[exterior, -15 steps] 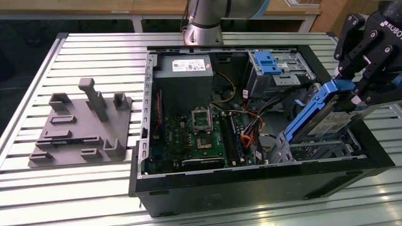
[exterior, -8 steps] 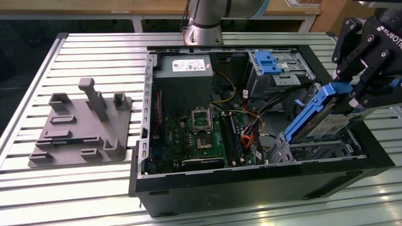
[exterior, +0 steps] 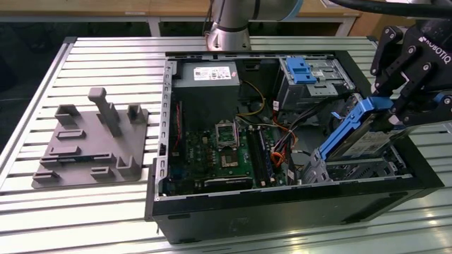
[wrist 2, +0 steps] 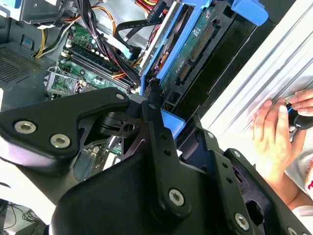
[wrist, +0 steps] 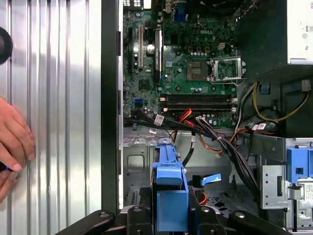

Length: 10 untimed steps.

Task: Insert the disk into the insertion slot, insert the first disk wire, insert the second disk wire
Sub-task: 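Insert the disk into the insertion slot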

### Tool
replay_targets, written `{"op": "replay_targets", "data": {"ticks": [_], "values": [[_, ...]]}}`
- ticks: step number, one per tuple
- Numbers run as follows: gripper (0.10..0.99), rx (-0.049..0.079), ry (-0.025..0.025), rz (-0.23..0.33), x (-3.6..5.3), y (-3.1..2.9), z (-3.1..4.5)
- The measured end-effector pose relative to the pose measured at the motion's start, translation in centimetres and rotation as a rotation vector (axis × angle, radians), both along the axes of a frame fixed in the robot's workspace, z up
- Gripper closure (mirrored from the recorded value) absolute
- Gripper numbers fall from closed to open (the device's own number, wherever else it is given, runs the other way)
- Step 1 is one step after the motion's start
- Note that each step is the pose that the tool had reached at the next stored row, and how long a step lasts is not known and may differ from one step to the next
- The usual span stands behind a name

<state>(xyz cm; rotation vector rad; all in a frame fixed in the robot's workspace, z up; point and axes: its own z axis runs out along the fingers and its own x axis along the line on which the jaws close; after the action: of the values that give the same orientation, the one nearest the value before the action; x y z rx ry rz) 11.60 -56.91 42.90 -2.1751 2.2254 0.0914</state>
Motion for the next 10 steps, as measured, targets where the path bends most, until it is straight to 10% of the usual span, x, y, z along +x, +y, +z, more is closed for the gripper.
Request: {"op": "replay_targets", "data": {"ticks": [10], "values": [[0.655,0.000,0.0000,0.000,0.00,-0.03,-1.20]]}}
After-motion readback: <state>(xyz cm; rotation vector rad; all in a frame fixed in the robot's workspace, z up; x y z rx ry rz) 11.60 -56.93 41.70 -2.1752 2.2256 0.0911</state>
